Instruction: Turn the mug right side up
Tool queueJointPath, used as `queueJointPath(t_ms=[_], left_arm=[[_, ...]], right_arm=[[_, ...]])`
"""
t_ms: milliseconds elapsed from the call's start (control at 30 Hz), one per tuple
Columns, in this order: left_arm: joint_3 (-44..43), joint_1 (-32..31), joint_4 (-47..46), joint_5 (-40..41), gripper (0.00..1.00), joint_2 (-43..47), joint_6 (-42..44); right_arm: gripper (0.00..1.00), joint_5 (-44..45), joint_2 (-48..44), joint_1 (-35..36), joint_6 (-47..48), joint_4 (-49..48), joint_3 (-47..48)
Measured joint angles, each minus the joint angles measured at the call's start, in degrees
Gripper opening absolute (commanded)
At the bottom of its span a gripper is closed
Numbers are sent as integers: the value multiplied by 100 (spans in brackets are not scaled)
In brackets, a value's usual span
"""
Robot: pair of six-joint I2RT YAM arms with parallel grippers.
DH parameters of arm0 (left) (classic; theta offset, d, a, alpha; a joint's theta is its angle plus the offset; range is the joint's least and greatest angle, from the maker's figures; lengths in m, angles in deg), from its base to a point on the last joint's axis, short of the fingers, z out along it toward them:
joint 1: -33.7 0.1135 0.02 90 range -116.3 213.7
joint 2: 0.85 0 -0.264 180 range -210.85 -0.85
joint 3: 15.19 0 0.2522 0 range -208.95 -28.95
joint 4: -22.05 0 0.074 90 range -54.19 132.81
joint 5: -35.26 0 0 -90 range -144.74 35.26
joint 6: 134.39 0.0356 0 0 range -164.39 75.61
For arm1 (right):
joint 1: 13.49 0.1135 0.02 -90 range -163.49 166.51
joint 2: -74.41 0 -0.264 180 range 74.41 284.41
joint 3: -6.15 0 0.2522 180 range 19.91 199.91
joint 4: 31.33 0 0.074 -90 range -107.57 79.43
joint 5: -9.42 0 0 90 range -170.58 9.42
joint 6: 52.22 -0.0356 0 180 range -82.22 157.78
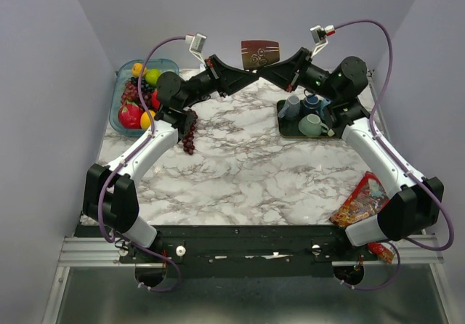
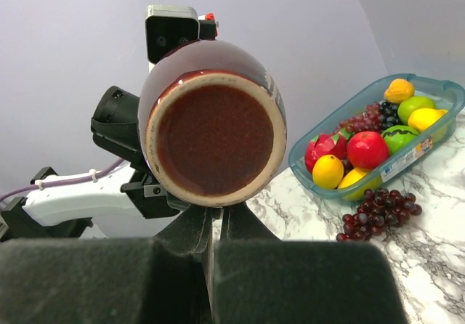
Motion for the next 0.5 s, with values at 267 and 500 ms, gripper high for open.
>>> queueJointPath(t_ms=[267, 500], left_arm=[[61, 20, 114, 4, 0, 0, 44], [68, 149, 673, 442, 0, 4, 525]], right_arm=[[34, 120, -20, 13, 28, 107, -83], [70, 164, -28, 125, 146, 376, -234]])
